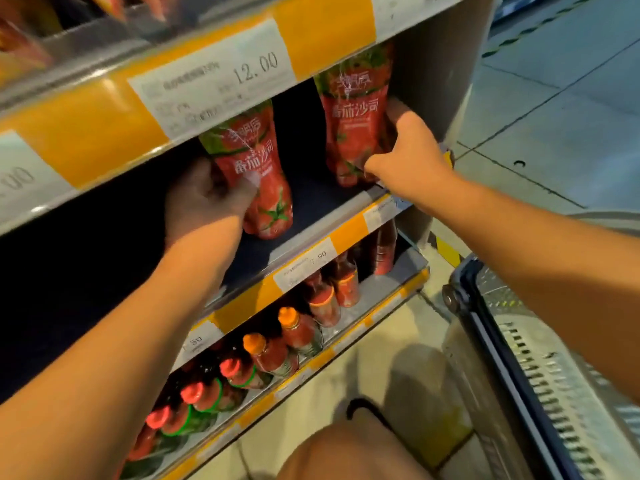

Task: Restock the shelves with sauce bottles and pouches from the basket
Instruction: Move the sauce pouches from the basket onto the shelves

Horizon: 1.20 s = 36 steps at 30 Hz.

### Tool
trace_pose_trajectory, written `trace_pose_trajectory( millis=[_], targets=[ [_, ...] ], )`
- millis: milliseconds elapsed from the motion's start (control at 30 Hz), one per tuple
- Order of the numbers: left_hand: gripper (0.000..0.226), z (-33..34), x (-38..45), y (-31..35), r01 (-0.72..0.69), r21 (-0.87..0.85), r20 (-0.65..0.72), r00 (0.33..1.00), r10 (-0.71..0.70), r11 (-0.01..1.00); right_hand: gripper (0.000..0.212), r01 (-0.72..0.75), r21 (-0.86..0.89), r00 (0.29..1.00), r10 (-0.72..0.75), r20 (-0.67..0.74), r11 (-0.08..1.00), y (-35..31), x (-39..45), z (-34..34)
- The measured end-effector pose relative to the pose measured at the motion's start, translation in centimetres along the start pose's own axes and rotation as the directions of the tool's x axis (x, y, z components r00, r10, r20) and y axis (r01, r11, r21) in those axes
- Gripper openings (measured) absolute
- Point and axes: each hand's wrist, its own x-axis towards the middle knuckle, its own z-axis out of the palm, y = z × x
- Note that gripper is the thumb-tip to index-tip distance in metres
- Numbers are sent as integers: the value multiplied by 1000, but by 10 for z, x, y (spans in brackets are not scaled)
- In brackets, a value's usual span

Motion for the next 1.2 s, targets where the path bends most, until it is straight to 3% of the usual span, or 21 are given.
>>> trace_pose_trajectory(
  millis=[100, 333, 500, 600, 767, 900, 1200],
  targets=[
    [33, 4, -3, -19, 75, 19, 147, 986, -77, 997, 67, 61, -74, 998, -60, 19, 995, 2, 9, -2],
    [25, 3, 14, -32, 54, 40, 219, 974, -61, 998, 63, 75, 40, 993, -78, 83, 996, 8, 53, 10],
    [28, 2, 16, -43, 10, 27, 196, 980, -15, 1000, 62, 103, -142, 992, -93, 80, 984, 17, 96, 23],
    [29, 1, 16, -48, -27, 56, 190, 982, 16, 998, 65, 102, -124, 995, -99, 31, 987, 25, 118, 34],
    [25, 6, 13, -46, -11, 19, 164, 986, 8, 1000, 49, 95, -68, 995, -94, 19, 993, 33, 148, 51],
    [23, 8, 12, -46, 20, -32, 165, 986, -14, 999, 50, 70, -73, 995, -65, 75, 995, 34, 160, 58],
    [27, 5, 15, -52, 47, -98, 180, 983, -28, 994, 63, 41, -48, 998, -39, 45, 998, 37, 166, 60]
  ],
)
